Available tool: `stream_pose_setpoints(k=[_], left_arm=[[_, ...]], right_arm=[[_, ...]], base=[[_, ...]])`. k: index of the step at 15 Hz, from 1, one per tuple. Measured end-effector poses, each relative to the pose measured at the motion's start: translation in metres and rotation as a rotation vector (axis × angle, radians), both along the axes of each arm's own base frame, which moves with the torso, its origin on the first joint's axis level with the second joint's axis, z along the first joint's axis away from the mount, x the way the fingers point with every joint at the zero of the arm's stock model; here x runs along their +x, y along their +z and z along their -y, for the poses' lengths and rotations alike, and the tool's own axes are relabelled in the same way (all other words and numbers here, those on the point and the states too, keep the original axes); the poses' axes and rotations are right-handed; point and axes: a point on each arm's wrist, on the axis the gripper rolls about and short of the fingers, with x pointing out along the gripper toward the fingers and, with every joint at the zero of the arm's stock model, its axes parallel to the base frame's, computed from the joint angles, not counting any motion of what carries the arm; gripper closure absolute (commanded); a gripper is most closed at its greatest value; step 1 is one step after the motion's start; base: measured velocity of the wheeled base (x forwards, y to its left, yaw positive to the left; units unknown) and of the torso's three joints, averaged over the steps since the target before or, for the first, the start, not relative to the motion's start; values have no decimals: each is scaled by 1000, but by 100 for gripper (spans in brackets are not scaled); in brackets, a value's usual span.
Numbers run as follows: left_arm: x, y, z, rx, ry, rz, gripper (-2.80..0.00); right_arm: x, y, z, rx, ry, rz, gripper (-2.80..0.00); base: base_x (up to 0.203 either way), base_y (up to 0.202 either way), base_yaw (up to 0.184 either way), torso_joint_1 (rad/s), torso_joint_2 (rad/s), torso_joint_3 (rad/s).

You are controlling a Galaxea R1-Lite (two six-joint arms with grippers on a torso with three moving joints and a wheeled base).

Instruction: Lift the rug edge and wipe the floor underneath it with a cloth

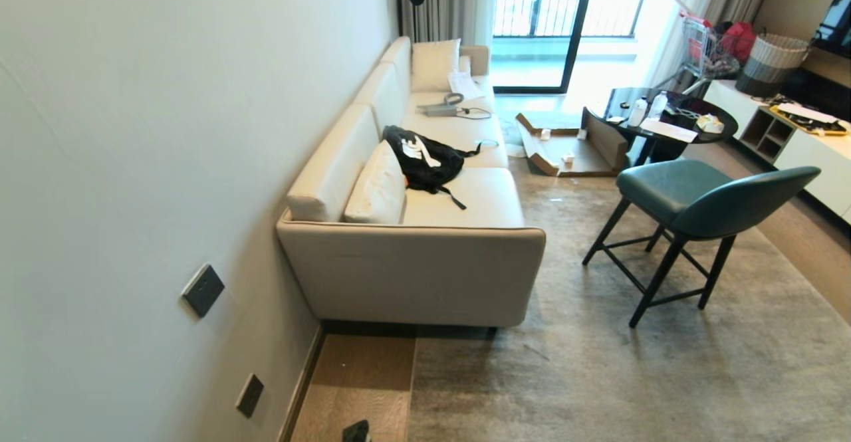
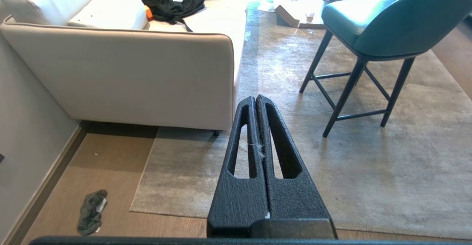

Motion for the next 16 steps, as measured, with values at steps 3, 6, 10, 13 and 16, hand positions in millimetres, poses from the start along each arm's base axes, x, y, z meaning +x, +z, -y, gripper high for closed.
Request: stream_pose_setpoints(k=[3,6,10,13,16], left_arm=[[0,0,0,0,0,0,0],[0,0,0,0,0,0,0],[0,0,0,0,0,0,0],[0,0,0,0,0,0,0],[0,0,0,0,0,0,0]], right_arm=[[0,0,0,0,0,0,0],[0,0,0,1,0,0,0],[0,0,0,34,-3,0,0],[0,0,0,37,-3,0,0],[0,0,0,37,-3,0,0]], base=[[0,0,0,149,-328,-185],[0,0,0,122,-286,-154],[0,0,0,0,0,0],[0,0,0,0,0,0],[0,0,0,0,0,0]])
